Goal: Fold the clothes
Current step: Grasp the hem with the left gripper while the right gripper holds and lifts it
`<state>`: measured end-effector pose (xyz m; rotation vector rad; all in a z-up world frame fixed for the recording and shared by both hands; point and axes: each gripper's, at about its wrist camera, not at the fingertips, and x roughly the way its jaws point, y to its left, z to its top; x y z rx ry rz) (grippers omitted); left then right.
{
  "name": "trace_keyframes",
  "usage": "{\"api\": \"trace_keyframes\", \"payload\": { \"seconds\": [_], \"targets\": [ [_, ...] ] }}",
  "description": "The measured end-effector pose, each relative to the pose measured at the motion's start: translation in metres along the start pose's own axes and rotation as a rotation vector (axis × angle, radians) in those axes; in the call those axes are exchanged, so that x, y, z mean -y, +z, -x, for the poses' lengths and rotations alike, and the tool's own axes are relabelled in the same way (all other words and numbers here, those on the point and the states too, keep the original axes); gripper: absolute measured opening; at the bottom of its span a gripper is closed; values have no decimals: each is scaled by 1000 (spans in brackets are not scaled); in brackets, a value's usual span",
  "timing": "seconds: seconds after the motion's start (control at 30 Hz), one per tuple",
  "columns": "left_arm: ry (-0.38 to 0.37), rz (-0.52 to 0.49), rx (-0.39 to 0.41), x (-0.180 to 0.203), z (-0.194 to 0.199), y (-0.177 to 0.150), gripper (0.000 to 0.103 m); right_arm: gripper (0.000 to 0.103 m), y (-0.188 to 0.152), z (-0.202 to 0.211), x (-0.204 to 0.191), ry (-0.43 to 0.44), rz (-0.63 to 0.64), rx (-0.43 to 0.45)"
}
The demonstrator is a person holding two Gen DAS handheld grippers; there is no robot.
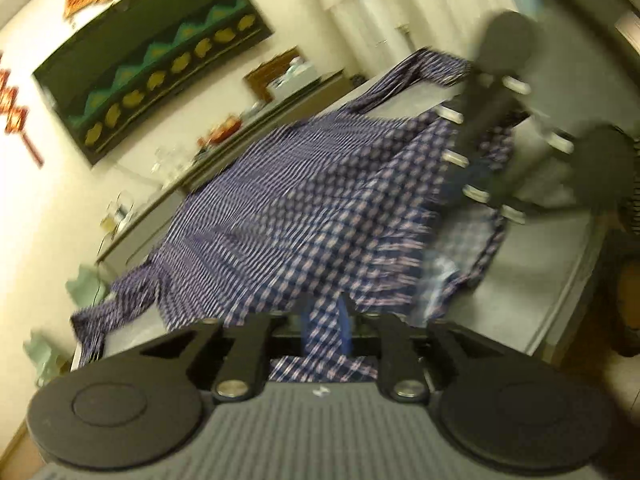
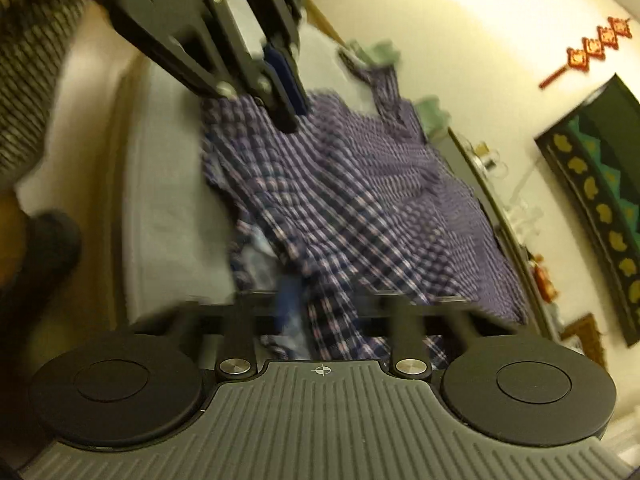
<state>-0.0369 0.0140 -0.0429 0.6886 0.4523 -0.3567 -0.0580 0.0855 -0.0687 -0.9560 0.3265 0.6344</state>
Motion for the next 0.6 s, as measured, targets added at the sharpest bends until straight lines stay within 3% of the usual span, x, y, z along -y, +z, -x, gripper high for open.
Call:
{"api": "trace_keyframes", "payload": {
  "seconds": [0.03,0.1,0.17,0.2,0.23,0.27,0.3,0.33,0.47,0.5,0.53,0.6],
  "targets": [
    [2,-18,26,6,2,2,52,0,2,4,13,-11,-71,23],
    [26,-46,47,14,1,5,71,0,6,17,44,-11,-240,87],
    [98,-55,-9,14,-14,7,81,0,4,29,72,26,-405,147],
    [134,-59,-37,14,-22,8,81,0,1,34,84,53,-487,174],
    [170,-63,-65,13,-29,8,74,0,-2,39,92,77,-547,199],
    [206,-67,-93,13,-37,9,60,0,-6,43,100,100,-597,223],
    [242,-71,-121,13,-45,10,8,0,-10,46,104,101,-621,233],
    [278,-76,-149,13,-53,11,1,0,-14,47,108,99,-640,241],
    [393,87,-114,-23,-42,23,2,4,-35,37,93,-37,-544,122],
    [415,121,-93,-29,-36,26,2,15,-40,34,89,-72,-518,90],
    [434,153,-78,-35,-31,28,2,41,-44,29,83,-70,-503,59],
    [459,204,-66,-43,-25,29,2,64,-47,27,65,-94,-427,22]
  ]
}}
